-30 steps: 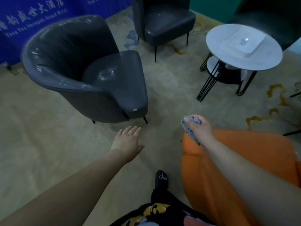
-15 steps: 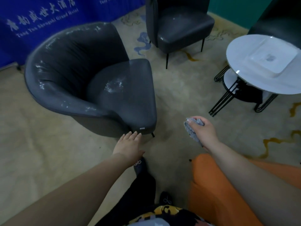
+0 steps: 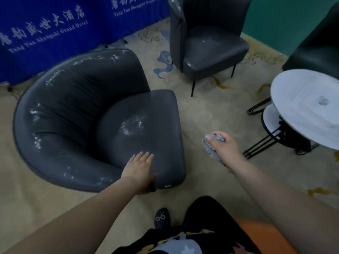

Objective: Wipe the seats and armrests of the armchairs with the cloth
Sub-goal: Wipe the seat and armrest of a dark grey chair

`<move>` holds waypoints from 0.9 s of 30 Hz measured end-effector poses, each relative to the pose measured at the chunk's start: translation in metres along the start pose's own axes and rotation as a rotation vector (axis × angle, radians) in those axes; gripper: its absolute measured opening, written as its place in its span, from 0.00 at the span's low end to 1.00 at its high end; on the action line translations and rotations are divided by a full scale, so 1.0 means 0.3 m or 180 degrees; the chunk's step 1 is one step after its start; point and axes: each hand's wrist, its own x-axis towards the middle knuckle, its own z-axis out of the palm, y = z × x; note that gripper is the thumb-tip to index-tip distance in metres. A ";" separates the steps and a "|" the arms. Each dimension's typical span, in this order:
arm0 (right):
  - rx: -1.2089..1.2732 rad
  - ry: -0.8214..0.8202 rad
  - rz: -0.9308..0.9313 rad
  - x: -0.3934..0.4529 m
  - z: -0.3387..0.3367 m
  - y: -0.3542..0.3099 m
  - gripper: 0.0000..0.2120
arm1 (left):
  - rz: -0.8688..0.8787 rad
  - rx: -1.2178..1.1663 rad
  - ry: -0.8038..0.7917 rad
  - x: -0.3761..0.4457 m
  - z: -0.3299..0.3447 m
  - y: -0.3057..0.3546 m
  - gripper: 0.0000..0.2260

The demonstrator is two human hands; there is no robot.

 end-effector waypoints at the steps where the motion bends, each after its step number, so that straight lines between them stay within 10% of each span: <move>1: -0.0003 -0.0019 -0.0032 0.036 0.026 -0.023 0.04 | -0.0054 -0.0021 0.0000 0.029 -0.015 -0.020 0.34; 27: -0.1471 -0.2817 -0.1060 1.011 0.765 -0.498 0.06 | -0.3207 -0.1847 0.0170 0.475 -0.121 -0.066 0.33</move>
